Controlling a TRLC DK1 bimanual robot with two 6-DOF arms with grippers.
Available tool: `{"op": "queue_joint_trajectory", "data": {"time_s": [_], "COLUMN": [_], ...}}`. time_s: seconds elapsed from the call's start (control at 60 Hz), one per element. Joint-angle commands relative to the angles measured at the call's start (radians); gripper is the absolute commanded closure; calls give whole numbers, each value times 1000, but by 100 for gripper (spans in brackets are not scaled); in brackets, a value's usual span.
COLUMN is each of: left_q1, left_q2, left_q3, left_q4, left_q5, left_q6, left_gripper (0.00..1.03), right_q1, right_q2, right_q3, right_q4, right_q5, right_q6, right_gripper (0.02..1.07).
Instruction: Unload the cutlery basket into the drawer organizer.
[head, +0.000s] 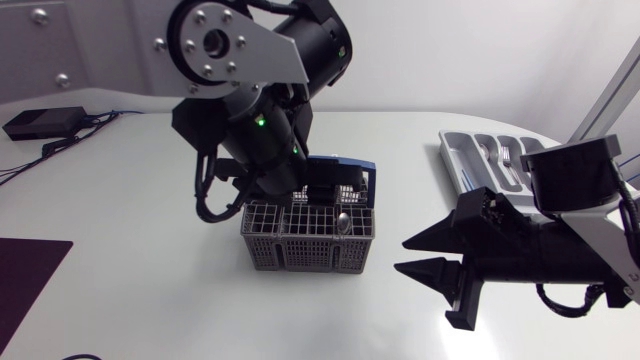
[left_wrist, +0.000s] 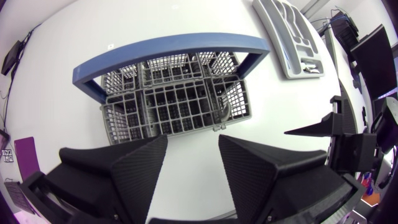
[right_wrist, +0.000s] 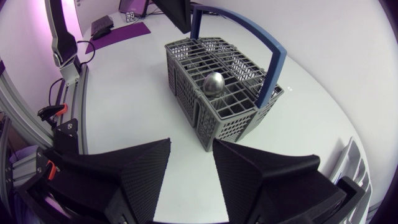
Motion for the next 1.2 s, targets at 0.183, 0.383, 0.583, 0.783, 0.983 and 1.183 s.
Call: {"op": "queue_joint_trajectory", "data": {"time_s": [0.183,0.383,0.583,0.783,0.983,1.183], "left_q1": [-36,-26,29,50,64,63], "left_q2": [-26,6,87,133,179,221], "left_q3": [17,32,60,67,87,107], "left_q4": [-20,6,24,49,69,73], "left_q5": [33,81,168,205,246,260], "left_q6": [-12,29,78,121,152,170], "left_gripper": [44,49,48,48,48,48], "right_q1": [34,43,62,68,71,71], "right_q2": [-7,-14,-13,-2,10,22], "right_q3": [30,34,32,32,21,11], "right_q4": [-15,-24,-18,-9,14,31], "right_q5": [11,12,23,24,26,24], "right_q6": [48,57,70,70,71,68], "right_gripper": [55,55,55,55,55,55]}}
